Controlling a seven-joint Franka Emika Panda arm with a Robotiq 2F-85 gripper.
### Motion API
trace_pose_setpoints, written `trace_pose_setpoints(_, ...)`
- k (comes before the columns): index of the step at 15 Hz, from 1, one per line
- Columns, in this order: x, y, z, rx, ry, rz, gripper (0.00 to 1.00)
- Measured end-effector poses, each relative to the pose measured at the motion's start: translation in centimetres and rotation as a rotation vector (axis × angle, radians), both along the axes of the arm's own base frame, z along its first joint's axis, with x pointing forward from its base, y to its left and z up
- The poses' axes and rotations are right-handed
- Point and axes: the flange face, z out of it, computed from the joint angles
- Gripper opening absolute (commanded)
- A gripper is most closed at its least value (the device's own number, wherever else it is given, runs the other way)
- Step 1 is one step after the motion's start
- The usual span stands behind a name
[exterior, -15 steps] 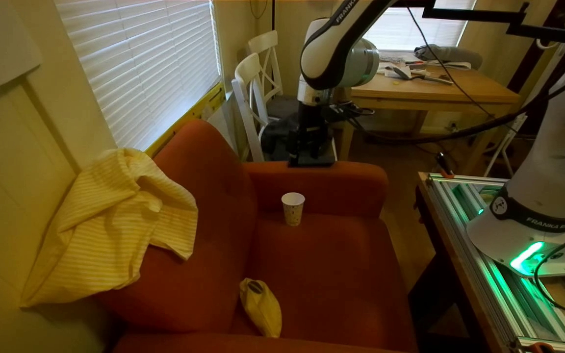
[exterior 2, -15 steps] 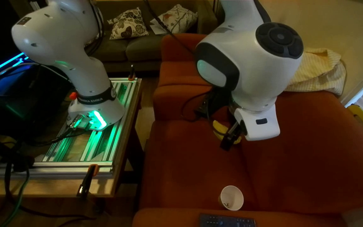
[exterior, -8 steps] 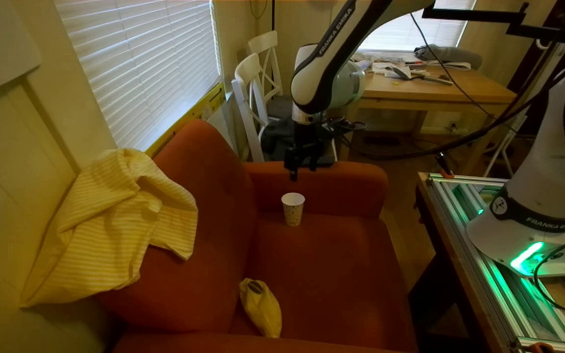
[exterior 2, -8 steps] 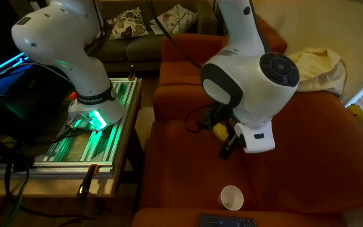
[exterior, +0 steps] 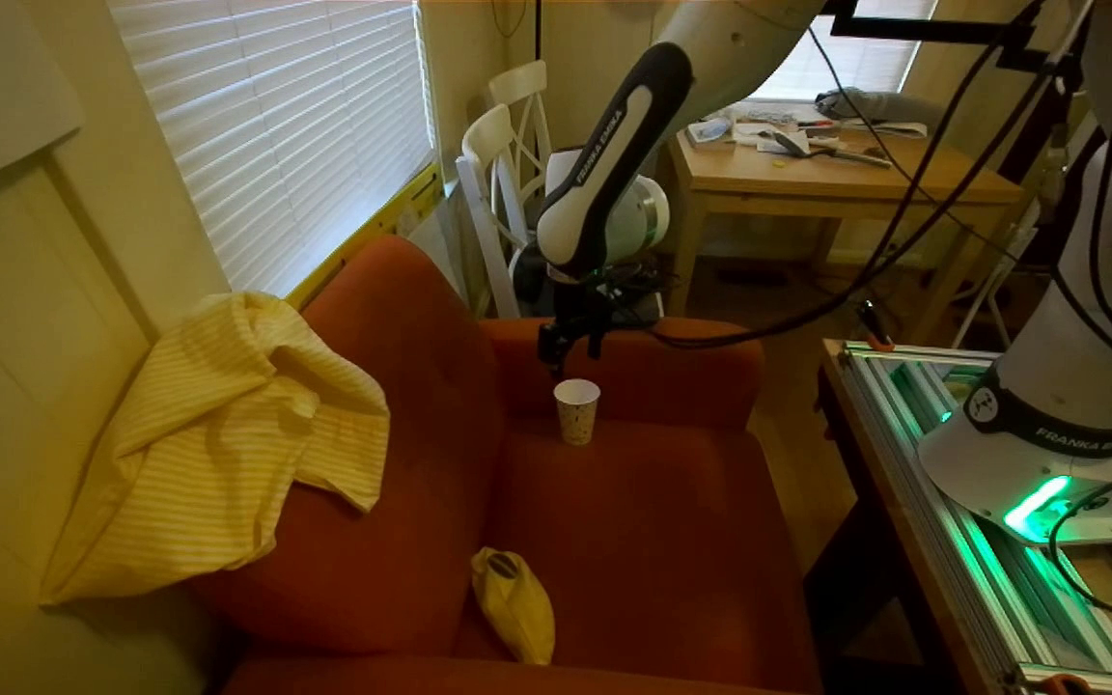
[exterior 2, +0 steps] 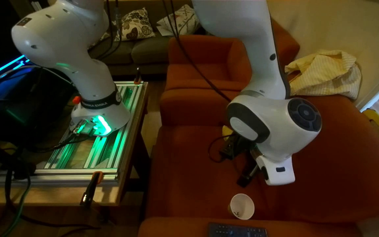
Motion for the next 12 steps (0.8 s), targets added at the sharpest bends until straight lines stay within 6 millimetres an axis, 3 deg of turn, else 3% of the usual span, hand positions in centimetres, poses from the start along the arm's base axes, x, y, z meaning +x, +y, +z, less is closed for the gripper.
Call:
trace_pose_setpoints(6,2.0,-2.1,-5.2,-0.036,0.039,0.038,1.0)
trace_pose_setpoints(12,3.0,-3.9,-8.6,-0.073,0.063,0.062,1.0)
